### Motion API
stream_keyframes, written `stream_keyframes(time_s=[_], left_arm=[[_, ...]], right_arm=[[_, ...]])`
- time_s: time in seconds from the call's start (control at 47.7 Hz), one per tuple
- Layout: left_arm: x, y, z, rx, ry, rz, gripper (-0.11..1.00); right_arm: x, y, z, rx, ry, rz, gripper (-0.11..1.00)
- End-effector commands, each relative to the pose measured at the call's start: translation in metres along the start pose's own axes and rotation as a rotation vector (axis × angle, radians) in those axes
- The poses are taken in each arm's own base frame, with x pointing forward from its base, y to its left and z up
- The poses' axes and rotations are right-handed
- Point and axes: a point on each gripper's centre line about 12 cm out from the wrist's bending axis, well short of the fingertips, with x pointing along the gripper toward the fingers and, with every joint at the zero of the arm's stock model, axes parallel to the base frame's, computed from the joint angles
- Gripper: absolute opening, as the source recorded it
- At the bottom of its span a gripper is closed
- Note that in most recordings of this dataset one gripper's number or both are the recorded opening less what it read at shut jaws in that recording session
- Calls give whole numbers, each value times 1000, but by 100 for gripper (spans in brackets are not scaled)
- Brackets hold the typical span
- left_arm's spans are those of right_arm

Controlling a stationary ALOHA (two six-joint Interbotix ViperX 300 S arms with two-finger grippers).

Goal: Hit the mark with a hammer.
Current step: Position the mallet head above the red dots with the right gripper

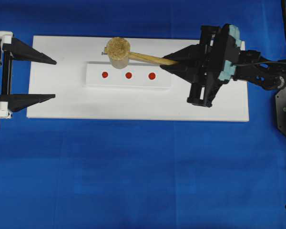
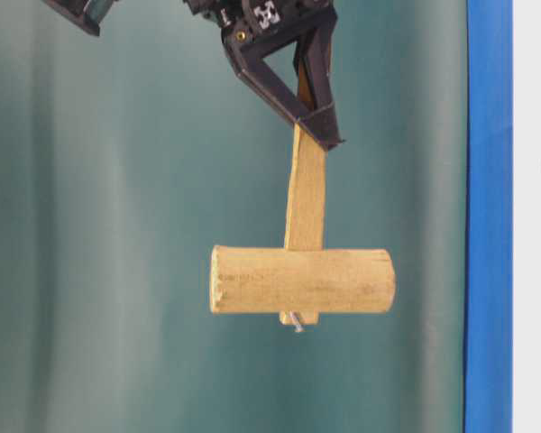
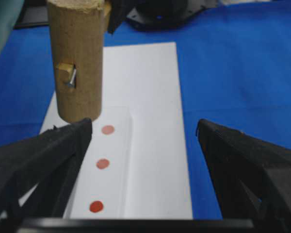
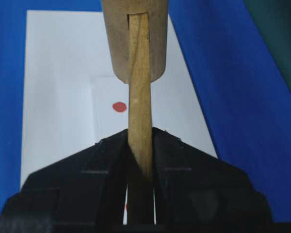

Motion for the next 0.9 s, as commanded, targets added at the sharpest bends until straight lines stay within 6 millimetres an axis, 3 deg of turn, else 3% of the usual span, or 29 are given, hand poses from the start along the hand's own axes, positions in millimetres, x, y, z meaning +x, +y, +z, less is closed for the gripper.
stream_keyframes(time_s=[0.0,0.524,0.776,0.881], left_arm=[[0,1,4,-2,-15,3,90],[0,1,3,-5,-11,3,90],[0,1,4,-5,-14,3,90],[0,1,4,-5,-14,3,90]], right_arm=[[5,1,19,13,-50,-6,3],[27,7,29,14,-56,-10,3],[28,7,27,15,-49,-11,3],[38,8,18,22,-17,-19,3]])
